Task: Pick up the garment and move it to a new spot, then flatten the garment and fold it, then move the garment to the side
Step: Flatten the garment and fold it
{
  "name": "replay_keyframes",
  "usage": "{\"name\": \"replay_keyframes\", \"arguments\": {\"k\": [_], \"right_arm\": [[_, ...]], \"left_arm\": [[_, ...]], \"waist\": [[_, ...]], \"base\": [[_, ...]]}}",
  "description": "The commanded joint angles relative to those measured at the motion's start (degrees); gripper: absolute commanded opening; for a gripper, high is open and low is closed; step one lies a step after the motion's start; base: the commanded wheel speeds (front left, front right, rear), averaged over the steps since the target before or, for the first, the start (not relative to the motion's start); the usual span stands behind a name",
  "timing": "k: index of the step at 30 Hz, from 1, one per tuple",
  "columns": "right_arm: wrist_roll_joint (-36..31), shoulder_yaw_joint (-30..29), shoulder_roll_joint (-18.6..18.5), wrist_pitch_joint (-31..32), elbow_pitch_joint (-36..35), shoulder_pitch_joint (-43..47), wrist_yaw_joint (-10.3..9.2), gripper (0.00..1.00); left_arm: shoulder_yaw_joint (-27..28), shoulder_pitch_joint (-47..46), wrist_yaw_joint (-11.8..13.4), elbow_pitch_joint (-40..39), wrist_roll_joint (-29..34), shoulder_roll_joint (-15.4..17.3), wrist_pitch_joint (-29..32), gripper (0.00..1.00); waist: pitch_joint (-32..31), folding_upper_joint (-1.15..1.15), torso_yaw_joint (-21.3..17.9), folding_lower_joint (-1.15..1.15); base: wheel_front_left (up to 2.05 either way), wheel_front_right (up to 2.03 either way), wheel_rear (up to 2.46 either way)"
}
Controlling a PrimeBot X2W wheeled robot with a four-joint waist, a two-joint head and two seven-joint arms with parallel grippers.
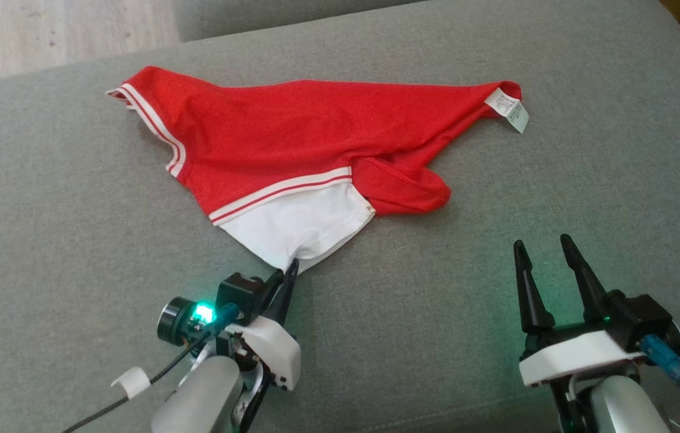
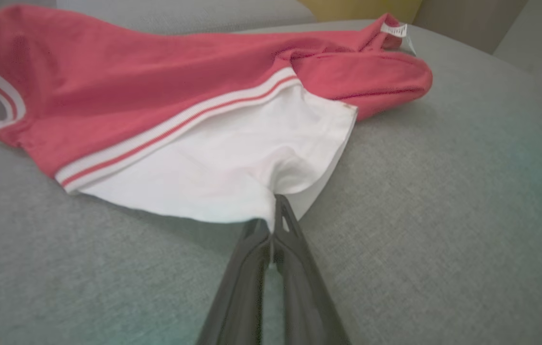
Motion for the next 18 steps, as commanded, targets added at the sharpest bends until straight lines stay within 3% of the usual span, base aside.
{"name": "replay_keyframes", "arguments": {"k": [1,9,13,18], "right_arm": [[0.3,0.7,-0.3,-0.6,-1.5,-0.8,0.22,1.00],[0.0,-1.0,-0.3,-0.6,-0.9,0.5,0.22,1.00],[0.0,-1.7,-0.3,-0.6,-0.3,1.3,0.22,1.00],[-0.2,-2.7,-0.3,-0.6,0.2,1.9,0.22,1.00]], "left_arm": [[2.5,-1.8,0.8,-2.3,-0.7,0.3,-1.7,0.00],[6.0,2.7,3.9,-8.7,-2.3,4.0,-4.6,0.00],[9.0,9.8,7.1,-16.7,-4.2,7.7,-4.6,0.00],[11.4,17.3,10.3,-23.7,-6.5,10.0,-3.0,0.00]], "waist": [[-0.7,0.00,0.8,0.00],[-3.6,0.00,4.5,0.00],[-5.2,0.00,7.1,0.00],[-6.4,0.00,9.0,0.00]], "base": [[0.00,0.00,0.00],[0.00,0.00,0.00],[0.00,0.00,0.00],[0.00,0.00,0.00]]}}
